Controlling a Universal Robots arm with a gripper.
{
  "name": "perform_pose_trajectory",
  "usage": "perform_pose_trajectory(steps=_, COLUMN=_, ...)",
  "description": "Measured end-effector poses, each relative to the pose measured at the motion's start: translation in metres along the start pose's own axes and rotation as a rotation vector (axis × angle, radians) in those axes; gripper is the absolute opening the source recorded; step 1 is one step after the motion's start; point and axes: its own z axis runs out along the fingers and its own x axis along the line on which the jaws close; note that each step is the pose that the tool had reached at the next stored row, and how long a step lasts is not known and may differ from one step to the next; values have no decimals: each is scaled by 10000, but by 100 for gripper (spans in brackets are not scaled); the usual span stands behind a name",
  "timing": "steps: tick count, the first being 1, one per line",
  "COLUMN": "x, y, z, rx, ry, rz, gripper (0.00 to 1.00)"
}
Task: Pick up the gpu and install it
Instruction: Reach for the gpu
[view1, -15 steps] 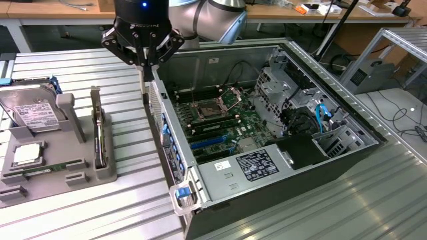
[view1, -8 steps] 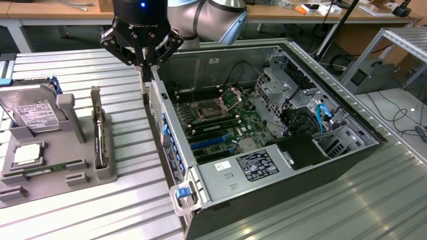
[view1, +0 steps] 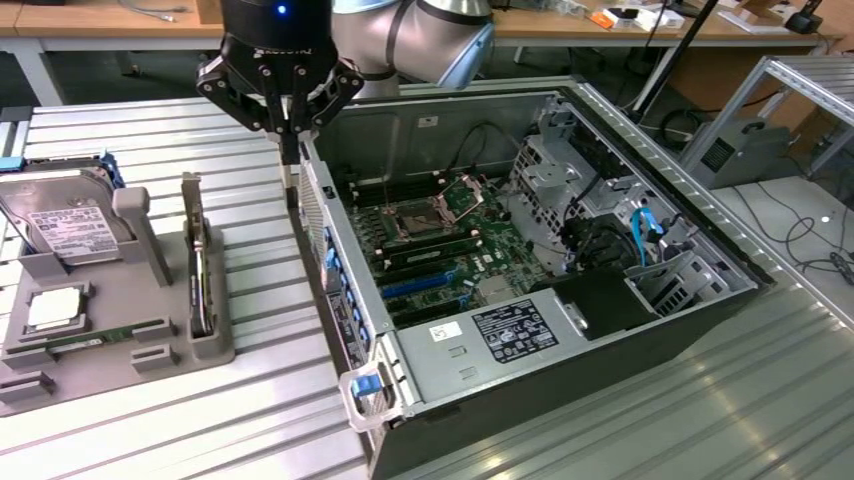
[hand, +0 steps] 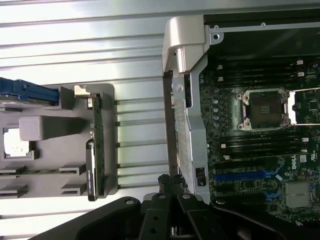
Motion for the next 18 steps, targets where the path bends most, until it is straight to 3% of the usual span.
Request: perform_pose_trajectory(steps=18, x=39, y=-3, z=-1, rx=1, ry=1, rz=0, gripper=11)
